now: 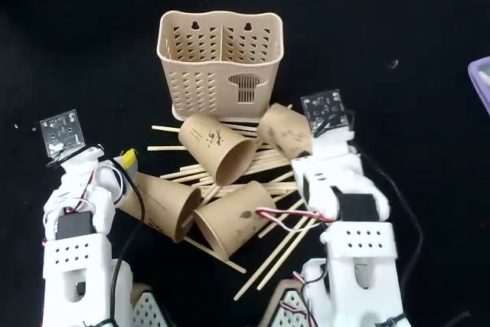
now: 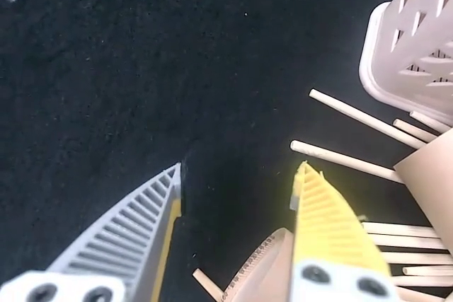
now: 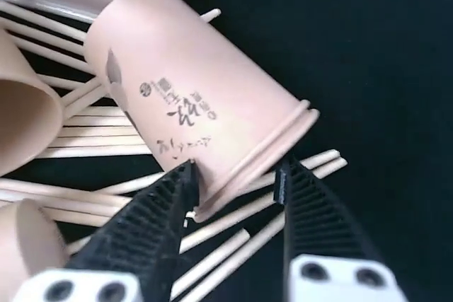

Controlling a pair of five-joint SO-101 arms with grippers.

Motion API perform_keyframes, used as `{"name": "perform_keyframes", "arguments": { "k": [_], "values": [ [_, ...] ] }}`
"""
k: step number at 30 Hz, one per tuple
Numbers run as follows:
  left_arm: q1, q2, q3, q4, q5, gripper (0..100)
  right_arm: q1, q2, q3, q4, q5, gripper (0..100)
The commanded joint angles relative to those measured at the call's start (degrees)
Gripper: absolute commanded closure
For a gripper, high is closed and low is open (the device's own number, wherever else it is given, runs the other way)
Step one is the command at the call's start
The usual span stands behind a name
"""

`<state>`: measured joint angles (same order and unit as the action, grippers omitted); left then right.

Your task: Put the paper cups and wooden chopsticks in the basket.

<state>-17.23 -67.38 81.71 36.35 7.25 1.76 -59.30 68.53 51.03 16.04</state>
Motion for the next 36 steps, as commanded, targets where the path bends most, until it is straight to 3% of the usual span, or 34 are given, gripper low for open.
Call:
{"name": "perform_keyframes", "arguments": {
  "k": [1, 7, 19, 24, 36],
  "values": [
    [0.0, -0.4, -0.3, -1.1, 0.1, 75, 0.7, 1.1, -9.7, 9.8, -2.4, 81.1],
    [0.0, -0.4, -0.3, -1.0, 0.1, 75, 0.2, 3.8, -18.5, 18.0, -10.7, 81.0],
    [0.0, -0.4, -0.3, -1.1, 0.1, 75, -1.7, 32.5, -35.7, 26.5, -13.9, 80.8],
    [0.0, -0.4, -0.3, -1.1, 0.1, 75, -5.8, 34.4, -35.9, 25.7, -13.9, 80.8],
    [0.0, -1.0, 0.5, -1.2, 0.0, 75, -5.7, 34.1, -29.3, 15.1, -13.9, 81.1]
  ]
}}
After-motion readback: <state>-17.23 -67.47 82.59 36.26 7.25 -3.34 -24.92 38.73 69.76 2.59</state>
